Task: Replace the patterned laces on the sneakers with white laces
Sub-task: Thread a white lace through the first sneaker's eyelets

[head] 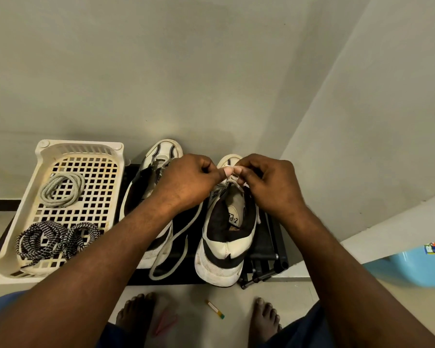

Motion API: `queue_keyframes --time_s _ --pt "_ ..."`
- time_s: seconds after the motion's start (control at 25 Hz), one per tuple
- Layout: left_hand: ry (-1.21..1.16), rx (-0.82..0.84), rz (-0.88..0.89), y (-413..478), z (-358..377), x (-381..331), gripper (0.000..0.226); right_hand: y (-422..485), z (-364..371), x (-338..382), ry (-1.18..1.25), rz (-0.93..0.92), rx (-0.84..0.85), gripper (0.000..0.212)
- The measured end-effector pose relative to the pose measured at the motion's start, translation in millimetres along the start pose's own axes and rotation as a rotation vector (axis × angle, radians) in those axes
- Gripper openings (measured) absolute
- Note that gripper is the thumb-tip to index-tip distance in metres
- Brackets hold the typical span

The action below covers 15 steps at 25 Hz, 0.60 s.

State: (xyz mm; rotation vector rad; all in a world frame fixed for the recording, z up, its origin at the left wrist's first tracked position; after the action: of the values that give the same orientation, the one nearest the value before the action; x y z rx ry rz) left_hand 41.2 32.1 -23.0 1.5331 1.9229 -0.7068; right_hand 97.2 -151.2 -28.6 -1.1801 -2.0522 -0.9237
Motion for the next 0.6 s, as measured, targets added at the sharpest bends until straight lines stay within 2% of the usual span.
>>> queue_keyframes --time_s 0.12,0.2,0.32,0.44,0.6 --pt "0.279 0.098 0.064 -8.6 9.6 -0.6 0.025 0.7 -3.5 -4.9 -0.027 0.035 0.056 0.010" --pt "0.334 0.071 0.083 -11.7 13.7 -0.3 0.017 -0.5 -1.7 -4.2 -0.068 0.025 0.079 0.013" --pt "0.155 0.025 -0.033 -7.6 11.3 6.9 0.008 -1.0 -1.1 -5.8 -0.078 0.077 0.066 0.012" --pt "-0.087 0.070 -0.174 -3.8 8.7 13.8 0.012 -2.4 7.8 -3.9 -0.115 0.049 0.107 0.006" --pt "-0.176 0.133 -0.237 -1.9 8.5 15.8 0.012 -6.2 27.9 -3.9 -0.185 0.061 0.115 0.010"
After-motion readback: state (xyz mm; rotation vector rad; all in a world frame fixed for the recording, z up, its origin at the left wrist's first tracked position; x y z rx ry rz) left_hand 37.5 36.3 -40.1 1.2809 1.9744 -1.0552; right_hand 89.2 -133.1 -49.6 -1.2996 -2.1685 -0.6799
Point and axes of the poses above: each hand's wrist, its own y-axis towards the middle knuckle, its own z-axis out of the palm, x = y × z, the point moved 2 cm from there along y, towards the middle knuckle, and after that the axes turned 7 degrees about y, right-handed, at the moved point
